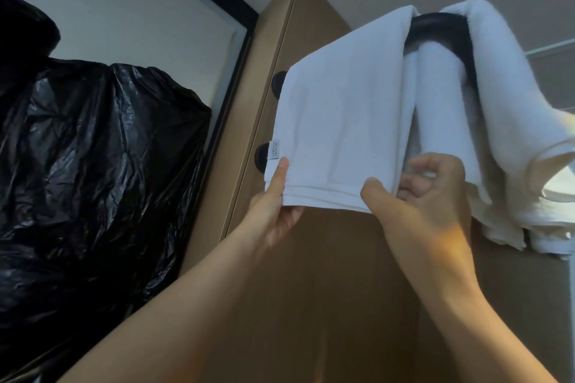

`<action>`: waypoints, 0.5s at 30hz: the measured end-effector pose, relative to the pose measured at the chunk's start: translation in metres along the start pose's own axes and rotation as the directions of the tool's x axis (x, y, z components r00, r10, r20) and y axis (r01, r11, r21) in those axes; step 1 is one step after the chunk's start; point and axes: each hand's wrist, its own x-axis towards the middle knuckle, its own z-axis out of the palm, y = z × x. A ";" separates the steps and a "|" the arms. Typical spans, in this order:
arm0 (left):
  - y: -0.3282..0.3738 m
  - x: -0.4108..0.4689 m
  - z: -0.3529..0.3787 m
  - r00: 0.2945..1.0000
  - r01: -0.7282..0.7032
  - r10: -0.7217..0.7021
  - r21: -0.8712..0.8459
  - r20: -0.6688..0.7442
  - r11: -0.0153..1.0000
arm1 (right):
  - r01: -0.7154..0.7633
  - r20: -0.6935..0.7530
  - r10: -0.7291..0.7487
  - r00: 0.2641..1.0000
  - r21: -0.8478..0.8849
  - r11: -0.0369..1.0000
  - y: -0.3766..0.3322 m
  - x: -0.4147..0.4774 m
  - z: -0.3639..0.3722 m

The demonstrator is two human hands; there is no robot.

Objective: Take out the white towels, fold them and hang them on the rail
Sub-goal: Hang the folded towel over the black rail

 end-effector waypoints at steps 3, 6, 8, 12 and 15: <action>0.001 -0.001 0.002 1.000 0.010 -0.010 0.014 -0.025 1.000 | -0.063 0.121 0.081 0.989 -0.151 0.987 -0.009 0.017 0.005; -0.001 -0.001 0.003 0.998 -0.012 0.015 0.047 -0.056 0.999 | -0.071 0.214 0.144 0.966 -0.313 0.947 -0.018 0.031 0.009; 0.000 -0.002 0.002 0.999 -0.018 0.021 0.068 -0.047 0.998 | -0.010 0.204 0.093 0.974 -0.375 0.927 -0.018 0.028 0.009; 0.002 -0.005 0.001 0.999 -0.034 0.037 0.131 -0.021 0.991 | 0.088 0.153 -0.035 0.988 -0.355 0.931 -0.016 0.009 0.010; 0.003 -0.009 0.003 0.999 -0.033 0.037 0.145 -0.026 0.989 | 0.133 0.123 -0.095 0.988 -0.349 0.928 -0.018 0.004 0.014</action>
